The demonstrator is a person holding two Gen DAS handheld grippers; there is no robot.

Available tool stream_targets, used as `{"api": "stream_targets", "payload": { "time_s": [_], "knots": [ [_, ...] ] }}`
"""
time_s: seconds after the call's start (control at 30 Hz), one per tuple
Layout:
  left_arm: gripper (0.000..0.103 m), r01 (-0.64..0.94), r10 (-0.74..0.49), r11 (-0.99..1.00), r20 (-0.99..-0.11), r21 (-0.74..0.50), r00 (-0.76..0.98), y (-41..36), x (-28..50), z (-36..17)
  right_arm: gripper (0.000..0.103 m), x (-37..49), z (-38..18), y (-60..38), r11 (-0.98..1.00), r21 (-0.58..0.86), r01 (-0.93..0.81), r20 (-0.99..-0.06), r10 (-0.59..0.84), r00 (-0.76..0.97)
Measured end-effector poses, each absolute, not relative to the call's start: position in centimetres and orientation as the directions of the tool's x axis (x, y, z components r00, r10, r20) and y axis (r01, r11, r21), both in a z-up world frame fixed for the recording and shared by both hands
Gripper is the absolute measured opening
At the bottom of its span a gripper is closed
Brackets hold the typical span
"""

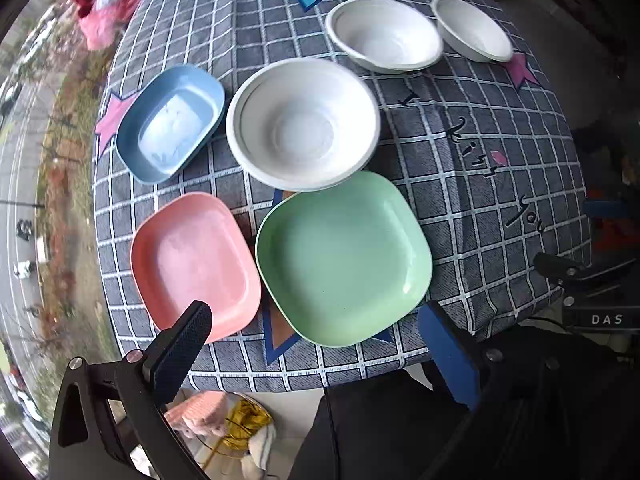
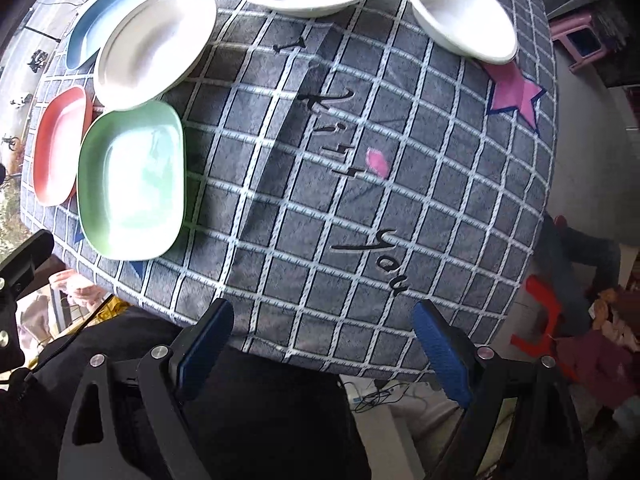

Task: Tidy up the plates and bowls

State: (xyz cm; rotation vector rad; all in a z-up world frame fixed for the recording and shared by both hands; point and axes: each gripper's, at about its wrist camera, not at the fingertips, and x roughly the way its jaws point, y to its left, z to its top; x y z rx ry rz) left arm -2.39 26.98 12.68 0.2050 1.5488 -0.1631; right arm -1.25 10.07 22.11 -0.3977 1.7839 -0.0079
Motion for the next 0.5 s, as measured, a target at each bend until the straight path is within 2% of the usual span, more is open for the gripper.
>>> {"api": "stream_targets", "payload": {
  "time_s": [0.23,0.5],
  "knots": [
    [0.103,0.155,0.022,0.988,-1.0,0.024,0.018,27.7,-1.7,12.7,0.092,-0.1,22.8,9.8,0.933,-0.235,-0.273,-0.949,-0.281,-0.145],
    [0.103,0.122,-0.002,0.992,-0.995,0.01,0.096,26.8,-0.9,14.3,0.092,1.8,27.9,10.7,0.928,-0.231,-0.291,-0.972,-0.204,0.119]
  ]
}}
